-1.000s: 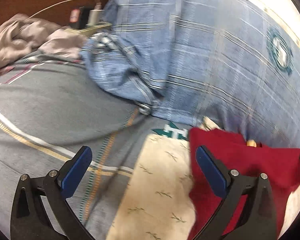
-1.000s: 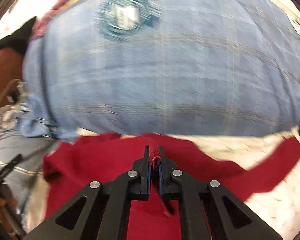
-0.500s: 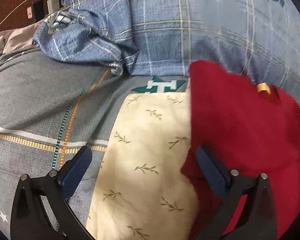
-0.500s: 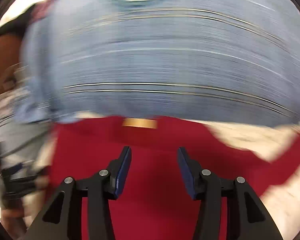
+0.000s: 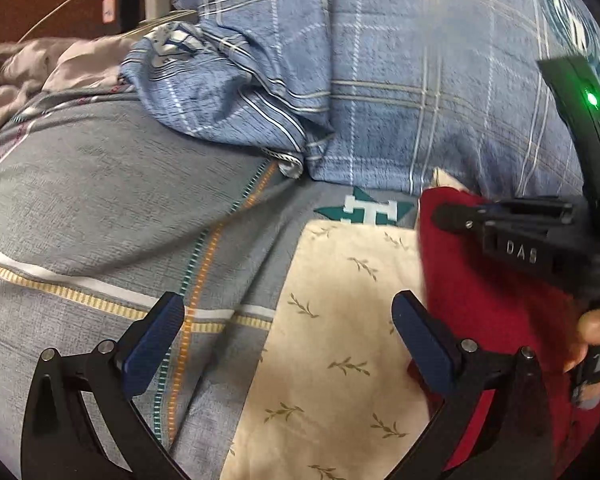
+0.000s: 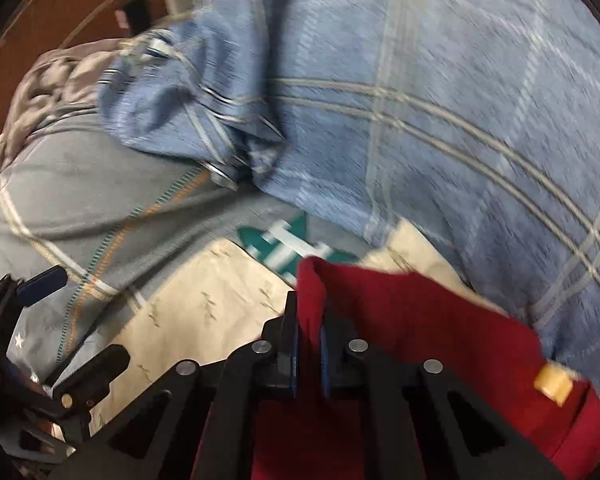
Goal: Fold small clothes
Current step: 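Lift the gripped side and fold it over toward the left tool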
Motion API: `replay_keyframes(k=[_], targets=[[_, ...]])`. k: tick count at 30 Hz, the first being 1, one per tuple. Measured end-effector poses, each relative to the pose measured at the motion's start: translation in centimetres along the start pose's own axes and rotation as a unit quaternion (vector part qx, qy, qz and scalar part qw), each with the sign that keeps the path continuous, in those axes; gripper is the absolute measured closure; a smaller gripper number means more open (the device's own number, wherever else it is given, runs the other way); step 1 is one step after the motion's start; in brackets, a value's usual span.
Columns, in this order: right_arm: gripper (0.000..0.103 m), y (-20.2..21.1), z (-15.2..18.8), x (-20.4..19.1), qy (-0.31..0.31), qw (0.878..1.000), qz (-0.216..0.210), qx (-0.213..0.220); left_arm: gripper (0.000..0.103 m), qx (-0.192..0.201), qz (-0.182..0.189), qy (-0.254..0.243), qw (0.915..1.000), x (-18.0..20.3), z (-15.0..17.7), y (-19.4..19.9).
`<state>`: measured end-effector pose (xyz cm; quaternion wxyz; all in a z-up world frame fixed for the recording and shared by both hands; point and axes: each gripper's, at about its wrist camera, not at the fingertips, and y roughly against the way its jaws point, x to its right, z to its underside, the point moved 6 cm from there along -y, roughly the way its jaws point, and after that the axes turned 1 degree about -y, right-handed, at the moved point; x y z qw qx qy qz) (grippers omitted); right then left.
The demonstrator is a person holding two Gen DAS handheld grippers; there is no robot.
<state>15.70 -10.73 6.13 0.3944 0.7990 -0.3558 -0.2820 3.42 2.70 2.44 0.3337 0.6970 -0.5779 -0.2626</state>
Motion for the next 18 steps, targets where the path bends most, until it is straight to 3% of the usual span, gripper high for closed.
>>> replay_keyframes(k=[3, 6, 8, 11, 12, 14, 18], targets=[[0.096, -0.5, -1.5, -0.7, -0.028, 0.998, -0.047, 0.035, 0.000, 0.015, 0.011, 0.026, 0.9995, -0.5, -0.6, 0.4], [0.094, -3.9, -1.8, -0.7, -0.052, 0.998, -0.038, 0.011, 0.000, 0.016, 0.016, 0.017, 0.9996, 0.0, -0.5, 0.3], [0.085, -4.8, -0.9, -0.2, -0.076, 0.996, -0.037, -0.005, 0.000, 0.019, 0.023, 0.010, 0.9995, 0.6, -0.5, 0.5], [0.056, -1.0, 0.2, 1.1, -0.108, 0.993, -0.039, 0.028, 0.000, 0.026, 0.047, -0.003, 0.9985, 1.9, -0.4, 0.8], [0.052, 0.7, 0.8, 1.6, -0.113, 0.992, -0.035, 0.042, 0.000, 0.028, 0.055, -0.007, 0.9981, 2.4, -0.4, 0.9], [0.052, 4.7, 2.5, 2.8, -0.118, 0.990, -0.007, 0.075, 0.000, 0.030, 0.067, -0.019, 0.9971, 3.3, -0.1, 1.1], [0.053, 9.2, 7.4, 6.0, -0.144, 0.985, 0.064, 0.066, 0.000, 0.014, 0.058, -0.049, 0.9970, 4.9, 0.7, 0.1]])
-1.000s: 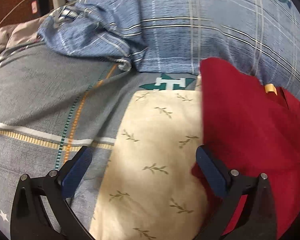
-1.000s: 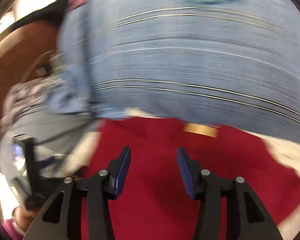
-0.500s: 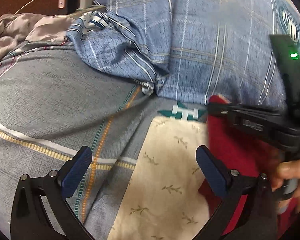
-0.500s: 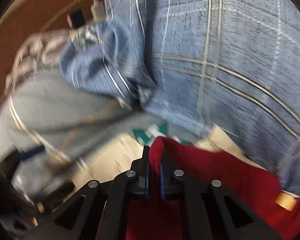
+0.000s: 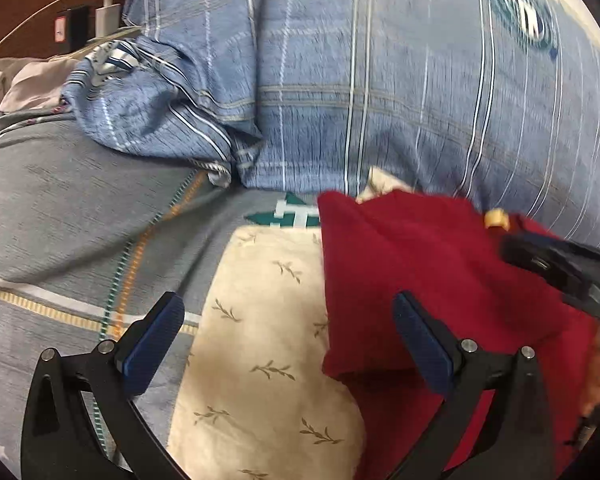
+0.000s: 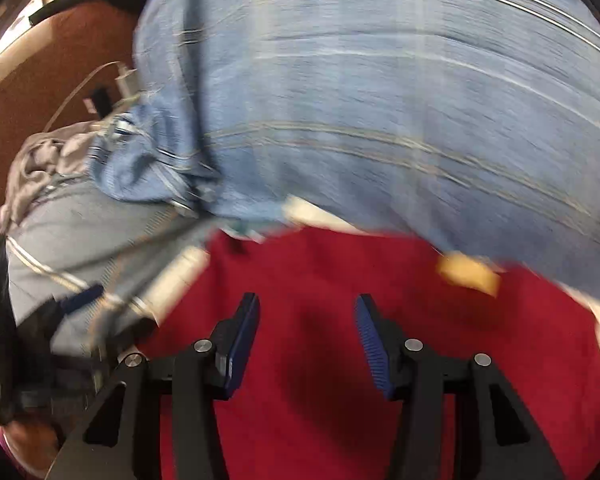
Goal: Fold small clothes
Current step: 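Lift the gripped side and fold it over toward the left tool, then lower the folded side onto the shirt and open the right gripper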
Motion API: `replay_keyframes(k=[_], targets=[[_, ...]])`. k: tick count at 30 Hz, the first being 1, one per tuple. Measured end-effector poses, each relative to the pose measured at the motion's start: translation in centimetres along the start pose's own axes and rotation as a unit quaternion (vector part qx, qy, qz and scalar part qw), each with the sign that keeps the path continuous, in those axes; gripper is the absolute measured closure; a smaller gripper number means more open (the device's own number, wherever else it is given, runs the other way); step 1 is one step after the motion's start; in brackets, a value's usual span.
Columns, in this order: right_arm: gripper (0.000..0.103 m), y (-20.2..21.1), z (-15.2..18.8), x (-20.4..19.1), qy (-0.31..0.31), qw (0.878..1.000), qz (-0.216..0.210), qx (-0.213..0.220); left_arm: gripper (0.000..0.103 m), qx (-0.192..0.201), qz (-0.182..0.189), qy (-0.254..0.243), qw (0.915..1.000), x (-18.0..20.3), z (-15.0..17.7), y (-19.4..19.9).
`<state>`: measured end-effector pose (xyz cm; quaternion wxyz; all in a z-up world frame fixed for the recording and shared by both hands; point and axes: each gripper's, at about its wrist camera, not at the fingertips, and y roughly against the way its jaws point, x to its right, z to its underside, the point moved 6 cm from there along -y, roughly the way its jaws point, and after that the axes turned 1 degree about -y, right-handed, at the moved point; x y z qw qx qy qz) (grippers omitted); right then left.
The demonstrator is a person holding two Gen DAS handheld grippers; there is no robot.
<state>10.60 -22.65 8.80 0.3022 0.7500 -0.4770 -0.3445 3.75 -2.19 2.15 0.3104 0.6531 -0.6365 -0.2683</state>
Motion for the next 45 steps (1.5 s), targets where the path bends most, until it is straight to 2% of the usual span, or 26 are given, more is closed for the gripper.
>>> replay_keyframes(k=[2, 3, 4, 5, 6, 8, 10, 13, 17, 19, 23, 24, 26, 29, 30, 31, 32, 33, 34, 35, 37, 39, 41, 42, 44, 45], targets=[[0.053, 0.1, 2.5, 3.3, -0.011, 0.998, 0.060, -0.029, 0.000, -0.029, -0.028, -0.022, 0.9990, 0.4, 0.8, -1.5], [0.053, -0.2, 3.7, 5.2, -0.018, 0.993, 0.105, -0.045, 0.000, -0.044, -0.037, -0.031, 0.9979, 0.6, 1.3, -2.2], [0.053, -0.6, 4.6, 6.7, -0.025, 0.989, 0.132, -0.055, 0.000, -0.052, -0.037, -0.032, 0.9974, 0.6, 1.7, -2.8], [0.055, 0.0, 5.0, 7.2, -0.030, 0.990, 0.130, -0.053, 0.000, -0.047, -0.034, -0.023, 0.9980, 0.5, 1.7, -2.7], [0.054, 0.7, 5.1, 7.7, -0.040, 0.991, 0.117, -0.042, 0.000, -0.045, -0.032, -0.013, 0.9984, 0.3, 1.7, -2.6], [0.051, 2.4, 4.9, 8.3, -0.063, 0.991, 0.117, -0.032, 0.000, -0.048, -0.027, -0.006, 0.9985, 0.1, 1.7, -2.2], [0.051, 4.3, 4.6, 9.0, -0.073, 0.991, 0.112, -0.006, 0.000, -0.031, -0.029, -0.006, 0.9991, 0.0, 1.3, -1.3], [0.050, 5.7, 4.2, 10.9, -0.080, 0.986, 0.149, 0.005, 0.000, -0.009, -0.016, -0.008, 0.9998, 0.6, 0.8, -0.2], [0.049, 5.3, 5.0, 15.2, -0.120, 0.968, 0.220, -0.004, 0.000, 0.005, 0.002, -0.016, 0.9999, 1.7, 0.2, 0.6], [0.049, 4.6, 6.1, 17.0, -0.147, 0.965, 0.214, -0.033, 0.000, 0.002, 0.008, -0.018, 0.9998, 2.0, 0.2, 0.7], [0.047, 7.3, 6.4, 17.9, -0.171, 0.966, 0.192, 0.003, 0.000, 0.001, 0.015, -0.011, 0.9998, 2.1, 0.1, 0.6], [0.043, 8.0, 6.4, 18.2, -0.176, 0.965, 0.194, 0.015, 0.000, 0.002, 0.018, -0.008, 0.9998, 2.2, 0.1, 0.6], [0.040, 8.9, 6.4, 19.0, -0.188, 0.961, 0.202, 0.030, 0.000, 0.005, 0.027, -0.002, 0.9996, 2.2, -0.1, 0.7], [0.041, 9.0, 7.1, 20.1, -0.199, 0.957, 0.209, 0.026, 0.000, 0.014, 0.044, 0.003, 0.9989, 2.4, -0.3, 1.0], [0.043, 8.7, 7.3, 20.1, -0.197, 0.958, 0.205, 0.021, 0.000, 0.014, 0.045, 0.001, 0.9989, 2.6, -0.3, 0.9], [0.050, 8.2, 7.3, 19.9, -0.184, 0.963, 0.197, 0.014, 0.000, 0.012, 0.043, -0.002, 0.9990, 2.7, -0.2, 0.7], [0.076, 7.9, 7.4, 19.7, -0.173, 0.965, 0.197, 0.010, 0.000, 0.008, 0.042, -0.007, 0.9991, 2.9, 0.0, 0.6], [0.093, 7.3, 7.3, 19.1, -0.164, 0.966, 0.198, 0.008, 0.000, 0.005, 0.040, -0.011, 0.9991, 3.0, 0.1, 0.5], [0.101, 7.2, 7.2, 18.7, -0.162, 0.970, 0.180, 0.016, 0.000, 0.002, 0.037, -0.015, 0.9992, 3.1, 0.2, 0.2], [0.101, 7.4, 7.1, 18.4, -0.162, 0.971, 0.176, 0.020, 0.000, 0.000, 0.037, -0.017, 0.9992, 3.2, 0.3, 0.1], [0.103, 8.2, 6.7, 17.5, -0.142, 0.969, 0.198, 0.034, 0.000, 0.001, 0.043, -0.017, 0.9989, 3.3, 0.3, 0.2], [0.103, 9.0, 6.7, 17.8, -0.132, 0.961, 0.238, 0.042, 0.000, -0.002, 0.044, -0.020, 0.9988, 3.5, 0.3, 0.1], [0.103, 8.5, 6.8, 18.8, -0.147, 0.962, 0.226, 0.029, 0.000, -0.006, 0.042, -0.027, 0.9987, 3.8, 0.4, -0.2], [0.102, 8.5, 7.0, 19.0, -0.165, 0.964, 0.206, 0.024, 0.000, -0.009, 0.039, -0.030, 0.9987, 3.8, 0.5, -0.2], [0.096, 9.5, 6.8, 18.3, -0.173, 0.968, 0.174, 0.044, 0.000, -0.011, 0.038, -0.029, 0.9988, 3.8, 0.6, -0.3], [0.089, 9.9, 6.6, 17.8, -0.166, 0.970, 0.169, 0.051, 0.000, -0.010, 0.040, -0.027, 0.9988, 3.8, 0.5, -0.3]])
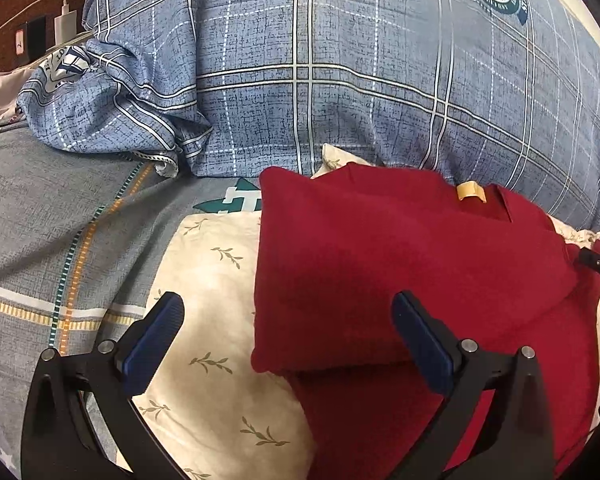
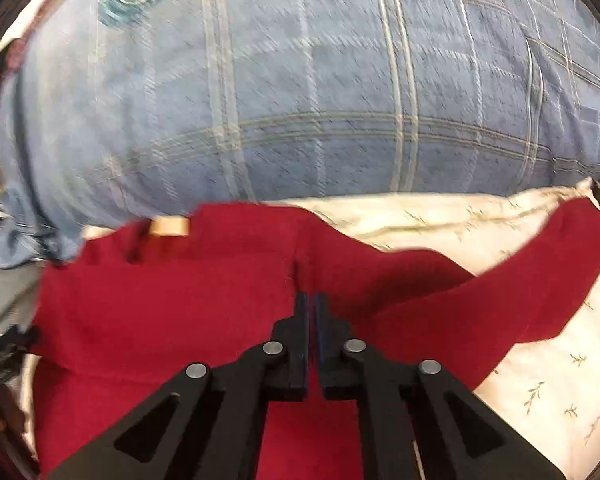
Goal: Fold small clothes
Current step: 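Lower the folded side onto the shirt and open the right gripper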
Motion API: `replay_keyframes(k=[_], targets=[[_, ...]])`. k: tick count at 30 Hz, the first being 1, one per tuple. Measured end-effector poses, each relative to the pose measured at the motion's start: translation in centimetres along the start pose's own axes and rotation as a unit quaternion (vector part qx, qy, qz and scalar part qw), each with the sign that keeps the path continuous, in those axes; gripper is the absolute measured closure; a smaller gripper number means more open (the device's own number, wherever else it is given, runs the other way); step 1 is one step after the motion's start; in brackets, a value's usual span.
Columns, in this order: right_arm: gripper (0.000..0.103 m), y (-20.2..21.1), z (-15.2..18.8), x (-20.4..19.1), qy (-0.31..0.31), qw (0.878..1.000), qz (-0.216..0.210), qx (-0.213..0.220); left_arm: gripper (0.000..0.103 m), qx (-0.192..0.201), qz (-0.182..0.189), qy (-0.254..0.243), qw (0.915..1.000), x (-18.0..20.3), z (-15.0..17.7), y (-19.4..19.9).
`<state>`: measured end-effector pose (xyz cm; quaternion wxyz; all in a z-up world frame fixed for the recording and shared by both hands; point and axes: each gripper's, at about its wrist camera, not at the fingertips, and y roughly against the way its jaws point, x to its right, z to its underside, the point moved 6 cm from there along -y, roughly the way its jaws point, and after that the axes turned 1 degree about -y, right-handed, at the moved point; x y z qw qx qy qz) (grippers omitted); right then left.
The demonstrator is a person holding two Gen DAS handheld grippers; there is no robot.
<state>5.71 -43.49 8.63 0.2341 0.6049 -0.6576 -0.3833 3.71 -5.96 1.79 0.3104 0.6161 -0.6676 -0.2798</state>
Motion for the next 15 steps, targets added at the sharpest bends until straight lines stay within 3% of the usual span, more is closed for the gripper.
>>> replay_keyframes(k=[1, 2, 3, 5, 8, 15], targets=[[0.079, 0.4, -0.3, -0.6, 0.011, 1.000, -0.003, 0.005, 0.000, 0.000, 0.002, 0.002, 1.0000, 0.0, -0.1, 0.0], [0.050, 0.7, -0.4, -1.2, 0.021, 1.000, -0.005, 0.008, 0.000, 0.001, 0.002, 0.003, 1.0000, 0.0, -0.1, 0.1], [0.033, 0.6, -0.5, -1.6, 0.025, 1.000, -0.004, 0.011, 0.000, 0.000, 0.001, 0.003, 1.0000, -0.1, 0.0, 0.0], [0.039, -0.5, -0.6, -1.9, 0.038, 0.999, 0.023, 0.002, 0.000, -0.002, 0.000, 0.005, 1.0000, -0.1, 0.0, 0.0], [0.100, -3.3, 0.2, -2.2, 0.054, 0.997, 0.035, -0.046, 0.000, -0.004, 0.001, 0.007, 1.0000, -0.1, -0.1, -0.1], [0.101, 0.0, 0.3, -0.7, 0.048, 0.998, 0.036, -0.008, 0.000, 0.003, 0.005, 0.014, 0.9999, -0.1, -0.4, 0.4]])
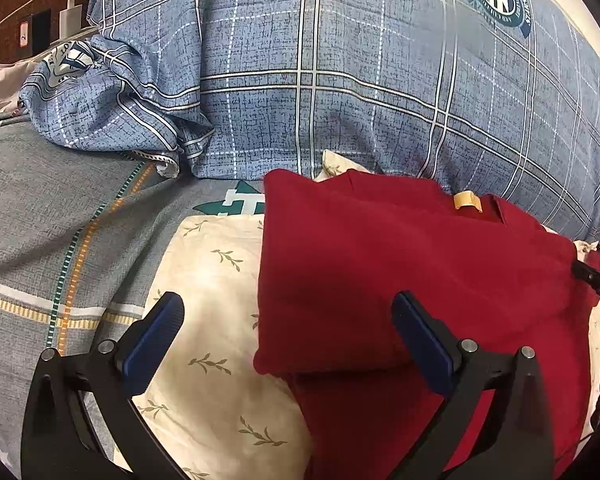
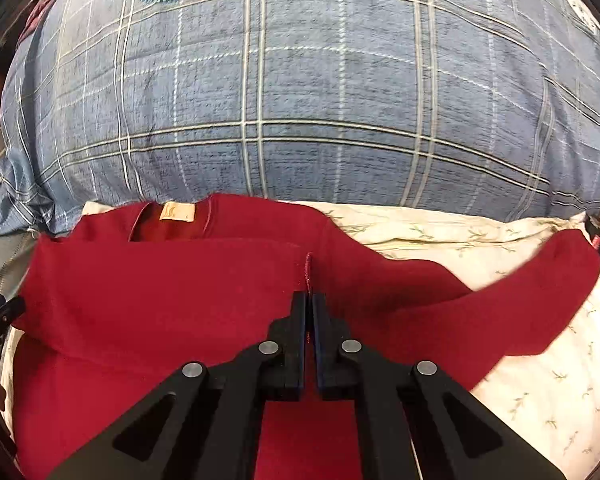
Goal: Fold small clothes
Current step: 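Lower the folded side onto the shirt and open the right gripper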
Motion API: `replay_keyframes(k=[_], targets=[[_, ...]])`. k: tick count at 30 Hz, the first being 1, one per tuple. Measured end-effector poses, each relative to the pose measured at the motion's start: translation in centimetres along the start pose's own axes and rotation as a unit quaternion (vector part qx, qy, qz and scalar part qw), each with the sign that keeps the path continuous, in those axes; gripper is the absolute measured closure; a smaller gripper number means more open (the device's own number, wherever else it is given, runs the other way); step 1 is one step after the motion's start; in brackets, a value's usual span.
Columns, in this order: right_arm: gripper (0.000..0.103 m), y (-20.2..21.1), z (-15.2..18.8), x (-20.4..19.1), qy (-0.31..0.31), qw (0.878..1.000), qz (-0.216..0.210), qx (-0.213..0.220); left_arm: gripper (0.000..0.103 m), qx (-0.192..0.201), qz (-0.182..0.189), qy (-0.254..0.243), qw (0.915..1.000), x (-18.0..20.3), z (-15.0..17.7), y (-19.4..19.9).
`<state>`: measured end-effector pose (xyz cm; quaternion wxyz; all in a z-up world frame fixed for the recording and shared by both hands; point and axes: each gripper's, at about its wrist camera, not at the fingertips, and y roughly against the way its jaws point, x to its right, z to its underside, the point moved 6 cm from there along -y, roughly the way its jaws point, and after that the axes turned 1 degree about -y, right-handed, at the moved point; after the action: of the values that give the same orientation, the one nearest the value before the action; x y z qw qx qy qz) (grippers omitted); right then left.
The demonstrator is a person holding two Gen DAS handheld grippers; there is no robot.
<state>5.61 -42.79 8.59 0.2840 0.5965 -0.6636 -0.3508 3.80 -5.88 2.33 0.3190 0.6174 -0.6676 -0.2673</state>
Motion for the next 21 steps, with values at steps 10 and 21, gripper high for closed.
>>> replay_keyframes(k=[10, 21], targets=[[0.074, 2.2, -0.4, -0.2, -0.035, 0.999, -0.021, 0.034, 0.000, -0.022, -0.003, 0.004, 0.9997, -0.4, 0.8, -1.2], [0.072, -3.6, 1.1, -3.0, -0.026, 0.998, -0.052, -0.036, 0.000, -0.021, 0.001, -0.002, 0.9998, -0.1, 0.8, -1.2]])
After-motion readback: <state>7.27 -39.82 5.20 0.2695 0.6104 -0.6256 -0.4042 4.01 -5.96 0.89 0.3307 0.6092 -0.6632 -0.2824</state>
